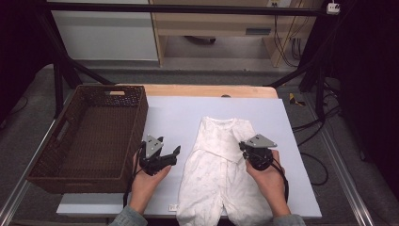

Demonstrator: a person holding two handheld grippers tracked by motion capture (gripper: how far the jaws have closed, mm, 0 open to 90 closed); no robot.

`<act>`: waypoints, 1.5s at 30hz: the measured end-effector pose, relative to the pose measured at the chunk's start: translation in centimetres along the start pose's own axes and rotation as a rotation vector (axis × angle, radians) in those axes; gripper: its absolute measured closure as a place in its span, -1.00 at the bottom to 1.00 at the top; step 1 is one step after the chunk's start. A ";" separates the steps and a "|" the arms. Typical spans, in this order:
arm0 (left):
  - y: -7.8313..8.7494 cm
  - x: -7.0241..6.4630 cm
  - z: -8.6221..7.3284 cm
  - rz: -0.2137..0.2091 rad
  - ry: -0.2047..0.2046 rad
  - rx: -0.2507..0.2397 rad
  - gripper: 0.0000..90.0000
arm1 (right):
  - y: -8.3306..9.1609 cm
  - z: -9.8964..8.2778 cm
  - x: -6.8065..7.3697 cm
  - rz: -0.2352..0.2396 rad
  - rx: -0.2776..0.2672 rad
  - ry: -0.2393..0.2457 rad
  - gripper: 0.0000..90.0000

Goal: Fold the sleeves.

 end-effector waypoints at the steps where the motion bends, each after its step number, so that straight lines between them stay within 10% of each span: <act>1: 0.0 0.0 0.0 0.000 0.002 -0.002 -0.45 | -0.1 0.1 0.3 0.004 -0.001 0.005 0.95; 28: 0.2 0.2 0.2 0.005 0.006 -0.005 -0.45 | -2.2 -0.3 5.3 0.117 0.083 0.140 0.84; 45: 0.3 0.5 0.2 0.014 0.008 -0.001 -0.45 | -3.5 0.9 2.4 0.105 0.052 -0.010 0.40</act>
Point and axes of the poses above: each handheld gripper's, and its own axes: y roughly backward along the jaws, z roughly out of its top, x roughly to its left, the point moved 2 cm from there along -y, roughly forward along the jaws
